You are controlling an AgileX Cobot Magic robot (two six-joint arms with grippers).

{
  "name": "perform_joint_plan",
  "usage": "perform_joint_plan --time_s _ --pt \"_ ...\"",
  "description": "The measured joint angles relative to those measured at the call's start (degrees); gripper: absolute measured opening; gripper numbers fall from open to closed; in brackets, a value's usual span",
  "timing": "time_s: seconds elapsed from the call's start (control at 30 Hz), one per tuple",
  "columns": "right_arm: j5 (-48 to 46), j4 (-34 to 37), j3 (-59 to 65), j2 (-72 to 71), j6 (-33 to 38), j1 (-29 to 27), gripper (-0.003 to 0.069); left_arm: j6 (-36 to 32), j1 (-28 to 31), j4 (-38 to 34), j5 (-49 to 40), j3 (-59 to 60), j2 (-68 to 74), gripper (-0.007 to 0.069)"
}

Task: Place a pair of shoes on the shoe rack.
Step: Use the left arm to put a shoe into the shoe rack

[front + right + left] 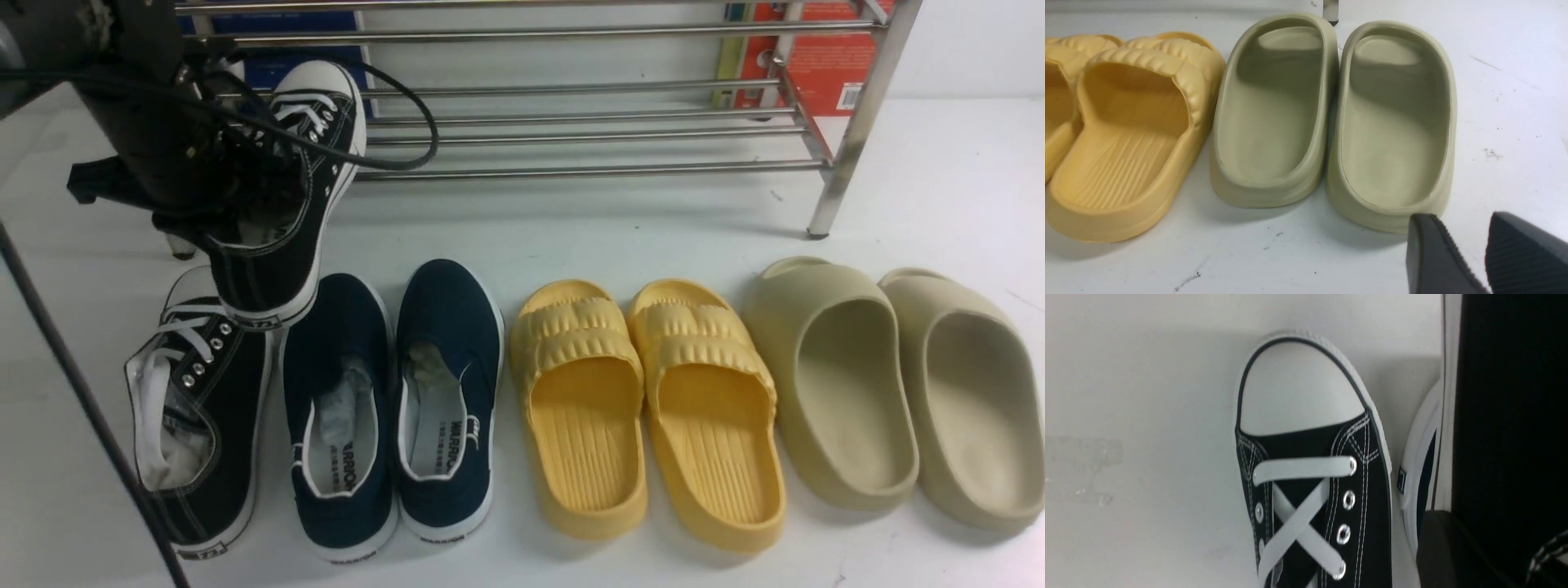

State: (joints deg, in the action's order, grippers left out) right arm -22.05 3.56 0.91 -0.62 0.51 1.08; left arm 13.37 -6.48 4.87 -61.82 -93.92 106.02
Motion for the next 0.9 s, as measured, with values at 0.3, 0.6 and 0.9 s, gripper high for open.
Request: perform_joint_plan --time_s 0.3,0.6,0.9 --pt "0.0 0.0 0.0 0.0 0.0 0.0 0.0239 3.2 0.0 2.3 0.5 -7.9 6.5 -0.0008" --pt "0.0 0.0 0.0 0.0 0.0 0.0 0.0239 5.5 2.9 2.0 5.3 -8.5 8.0 -0.0008" --pt "0.0 0.0 0.0 0.0 0.0 0.0 0.0239 5.9 3.8 2.5 10.6 -8.7 9.4 -0.0008"
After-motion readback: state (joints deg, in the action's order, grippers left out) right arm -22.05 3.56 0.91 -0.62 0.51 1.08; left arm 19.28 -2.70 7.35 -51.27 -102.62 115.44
